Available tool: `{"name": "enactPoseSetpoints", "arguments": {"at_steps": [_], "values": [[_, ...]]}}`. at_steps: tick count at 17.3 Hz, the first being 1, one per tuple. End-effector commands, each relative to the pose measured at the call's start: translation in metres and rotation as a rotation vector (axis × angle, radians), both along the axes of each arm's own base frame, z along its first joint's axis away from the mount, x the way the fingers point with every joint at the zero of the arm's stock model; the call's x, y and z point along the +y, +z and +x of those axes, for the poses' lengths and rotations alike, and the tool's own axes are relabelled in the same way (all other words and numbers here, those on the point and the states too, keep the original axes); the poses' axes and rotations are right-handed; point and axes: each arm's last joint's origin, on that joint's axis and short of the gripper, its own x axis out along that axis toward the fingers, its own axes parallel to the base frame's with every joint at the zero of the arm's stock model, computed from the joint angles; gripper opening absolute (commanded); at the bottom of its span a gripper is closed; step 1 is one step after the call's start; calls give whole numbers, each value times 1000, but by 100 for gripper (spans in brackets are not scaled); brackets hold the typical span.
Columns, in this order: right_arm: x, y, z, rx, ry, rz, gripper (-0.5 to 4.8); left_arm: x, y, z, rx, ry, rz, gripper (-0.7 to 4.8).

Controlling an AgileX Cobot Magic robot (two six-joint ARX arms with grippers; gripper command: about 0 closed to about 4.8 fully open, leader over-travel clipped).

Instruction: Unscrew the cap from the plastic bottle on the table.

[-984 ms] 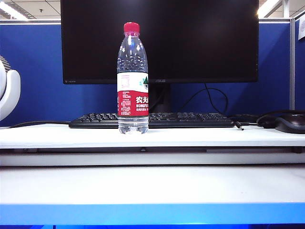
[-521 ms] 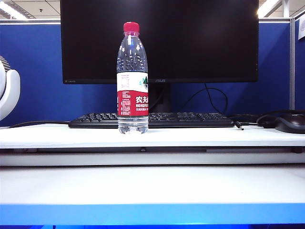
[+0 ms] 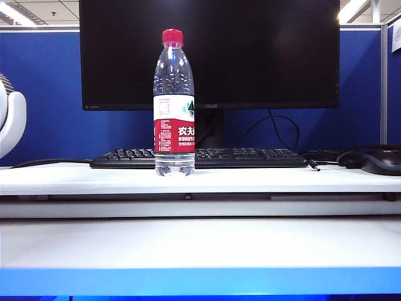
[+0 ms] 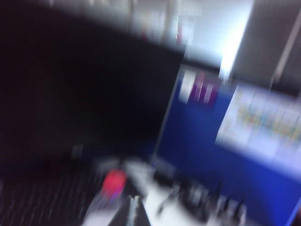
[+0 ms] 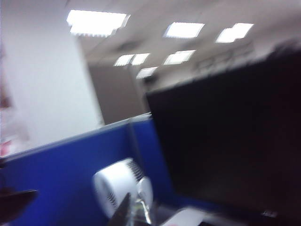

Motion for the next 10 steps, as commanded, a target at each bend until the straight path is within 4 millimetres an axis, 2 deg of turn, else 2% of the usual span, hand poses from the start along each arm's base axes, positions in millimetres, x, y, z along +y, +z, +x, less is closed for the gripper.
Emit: {"name": "enactPoseSetpoints", "arguments": {"at_steps": [1, 3, 5, 6, 7, 8, 10], "values": [[16, 25, 37, 19, 215, -82, -1, -7, -20, 42, -10, -94, 166, -4], [34, 27, 65, 52, 280, -90, 1, -12, -42, 75, 24, -137, 252, -3], [52, 22, 91, 114, 314, -80, 60, -19, -66, 102, 81, -175, 303, -2], [70, 9, 115, 179, 333, -81, 86, -30, -92, 126, 127, -259, 328, -1], [77, -3, 129, 220, 330, -88, 86, -32, -107, 139, 138, -289, 343, 21], [81, -14, 142, 264, 337, -96, 91, -37, -119, 151, 126, -318, 346, 95], [84, -25, 153, 311, 351, -107, 158, -40, -128, 162, 105, -310, 353, 165]]}}
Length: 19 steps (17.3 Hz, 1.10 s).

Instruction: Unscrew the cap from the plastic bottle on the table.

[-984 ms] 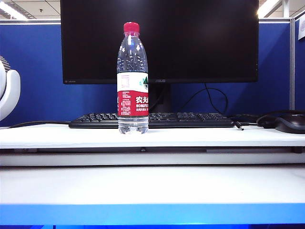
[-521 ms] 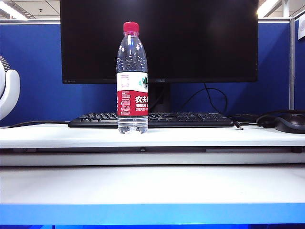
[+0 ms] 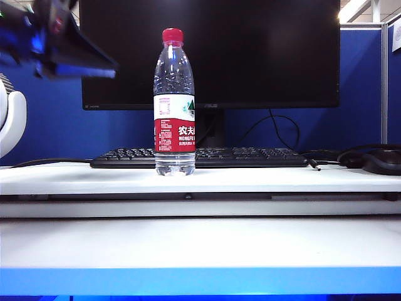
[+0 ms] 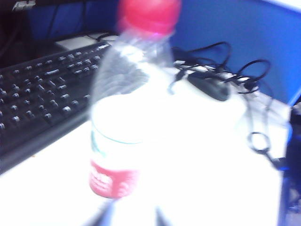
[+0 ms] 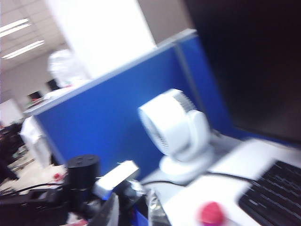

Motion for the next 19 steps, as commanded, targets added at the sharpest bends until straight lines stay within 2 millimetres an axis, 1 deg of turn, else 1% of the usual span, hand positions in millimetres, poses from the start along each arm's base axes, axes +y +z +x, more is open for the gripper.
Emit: {"name": "enactPoseSetpoints", "arguments": {"at_steps": [1, 2, 3, 5, 6, 7, 8, 10, 13, 15, 19], "values": [[5, -10, 12, 25, 22, -16, 187, -5, -3, 13, -105, -12, -4, 184], [6, -14, 16, 40, 30, -22, 190, -8, -5, 16, -141, -23, -2, 196], [6, -14, 16, 39, 28, -25, 191, -11, -7, 19, -179, -34, 5, 243], [6, -14, 16, 32, 24, -24, 191, -20, -15, 25, -251, -64, 37, 365], [6, -14, 16, 33, 24, -24, 192, -24, -19, 27, -262, -73, 39, 393], [6, -14, 16, 34, 25, -24, 212, -26, -22, 29, -263, -73, 40, 458], [6, -14, 16, 37, 27, -25, 213, -29, -26, 32, -266, -65, 44, 479], [6, -15, 16, 41, 32, -27, 213, -34, -33, 37, -281, -56, 40, 479], [6, -16, 16, 60, 33, -33, 213, -52, -46, 43, -313, -78, 32, 479], [6, -18, 16, 79, 34, -39, 213, -61, -55, 49, -345, -27, 31, 479], [7, -20, 16, 97, 59, -48, 213, -71, -73, 67, -275, -10, -35, 479]]}}
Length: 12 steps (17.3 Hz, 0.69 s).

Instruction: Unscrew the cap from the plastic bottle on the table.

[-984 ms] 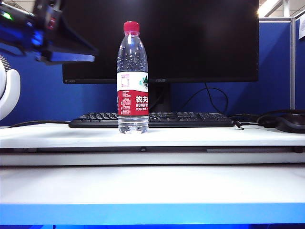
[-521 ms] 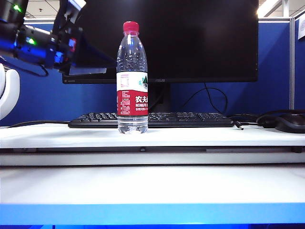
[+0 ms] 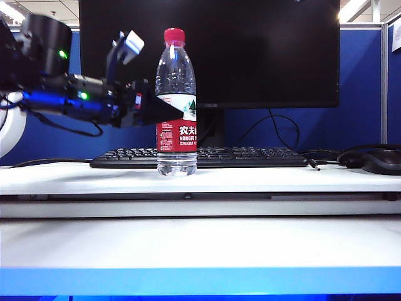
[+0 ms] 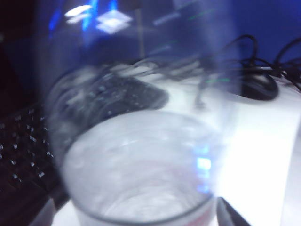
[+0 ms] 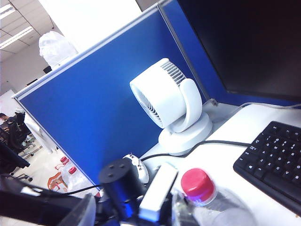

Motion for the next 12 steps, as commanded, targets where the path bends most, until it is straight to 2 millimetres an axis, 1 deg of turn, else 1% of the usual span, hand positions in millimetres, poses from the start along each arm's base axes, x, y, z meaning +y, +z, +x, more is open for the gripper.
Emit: {"name": "enactPoseSetpoints", "arguments": {"at_steps": [1, 2, 4, 8, 11, 12], "values": [[0, 3, -2, -3, 16, -2, 213, -5, -2, 12, -4, 3, -69, 479], [0, 2, -2, 5, 15, -5, 213, -7, -4, 14, -6, 2, -93, 479], [0, -2, -2, 17, 14, -27, 213, -16, -7, 17, 10, -23, -115, 479], [0, -9, -1, 47, 12, -74, 214, -44, -8, 5, 12, -97, -105, 479], [0, -12, -2, 34, 11, -106, 214, -50, -15, 3, 32, -91, -85, 479], [0, -14, -2, 21, 4, -133, 214, -50, -16, 3, 35, -92, -81, 392]]}}
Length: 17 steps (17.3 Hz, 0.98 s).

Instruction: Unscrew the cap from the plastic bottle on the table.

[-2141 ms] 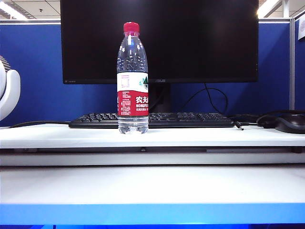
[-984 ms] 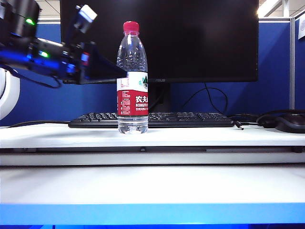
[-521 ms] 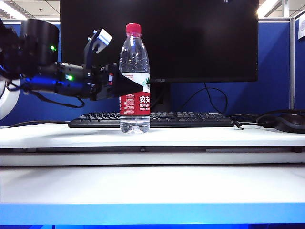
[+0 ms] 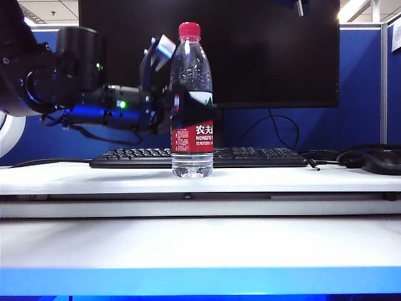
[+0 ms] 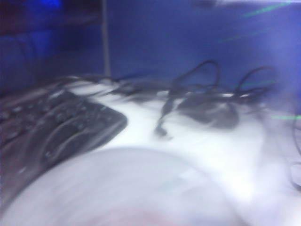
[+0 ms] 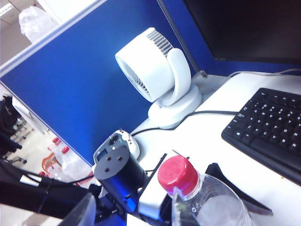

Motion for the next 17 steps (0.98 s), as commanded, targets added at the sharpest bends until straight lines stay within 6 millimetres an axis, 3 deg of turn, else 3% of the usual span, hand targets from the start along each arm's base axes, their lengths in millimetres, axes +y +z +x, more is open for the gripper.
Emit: {"name": "enactPoseSetpoints", "arguments": {"at_steps": [1, 2, 4, 5, 6, 8, 11, 17], "values": [[-1, -5, -1, -46, -24, -91, 214, 0, -1, 1, -8, 6, 13, 332], [-1, -10, -1, -47, -49, -144, 237, 0, -1, 1, -15, 6, 16, 331], [-3, -18, -2, -79, -69, -237, 344, 0, -1, 1, -25, 5, 20, 331], [-2, -19, -2, -104, -62, -259, 373, 0, -1, 1, -23, 5, 20, 330], [4, -20, -1, -150, -38, -275, 380, 0, -1, 1, -22, 3, 20, 299], [13, -22, 0, -223, -16, -301, 479, -1, -1, -1, -16, -25, 15, 271], [31, -30, 5, -261, -69, -354, 479, -4, -1, -2, -18, -36, 15, 268], [43, -36, 17, -322, -72, -316, 479, -5, -1, -3, 0, -59, 7, 268]]}}
